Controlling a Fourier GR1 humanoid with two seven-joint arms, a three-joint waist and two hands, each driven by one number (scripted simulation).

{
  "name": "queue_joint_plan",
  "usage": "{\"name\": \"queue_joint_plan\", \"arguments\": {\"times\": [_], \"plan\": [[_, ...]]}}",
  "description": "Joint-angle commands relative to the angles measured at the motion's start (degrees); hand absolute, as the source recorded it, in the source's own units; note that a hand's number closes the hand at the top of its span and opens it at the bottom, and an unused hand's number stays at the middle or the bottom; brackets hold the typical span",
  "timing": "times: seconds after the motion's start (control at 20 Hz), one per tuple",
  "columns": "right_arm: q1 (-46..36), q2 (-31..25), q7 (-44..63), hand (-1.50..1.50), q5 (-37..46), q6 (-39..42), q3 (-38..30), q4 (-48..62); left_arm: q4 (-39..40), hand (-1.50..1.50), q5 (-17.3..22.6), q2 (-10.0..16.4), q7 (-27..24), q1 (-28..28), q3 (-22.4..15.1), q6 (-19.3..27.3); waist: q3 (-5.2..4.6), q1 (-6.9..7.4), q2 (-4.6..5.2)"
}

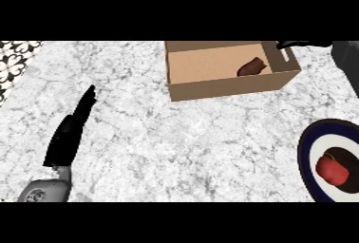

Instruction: Pick the sweet potato from the plate and place it in the cardboard box

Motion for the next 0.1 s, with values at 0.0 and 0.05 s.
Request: {"name": "queue_joint_plan", "arguments": {"times": [0.0, 0.05], "plan": [[1.05, -3.96, -1.58, -1.50, -0.42, 5.68, -0.40, -0.91, 0.08, 0.00, -0.06, 0.03, 0.41, -0.93, -0.39, -0.44, 0.15, 0.54, 0.82], [1.40, -4.06, -1.89, -1.50, -0.04, 6.60, 0.00, -1.44, 0.39, 0.00, -0.30, -1.17, -0.07, -0.23, -1.14, 0.20, 0.11, 0.59, 0.69]]}}
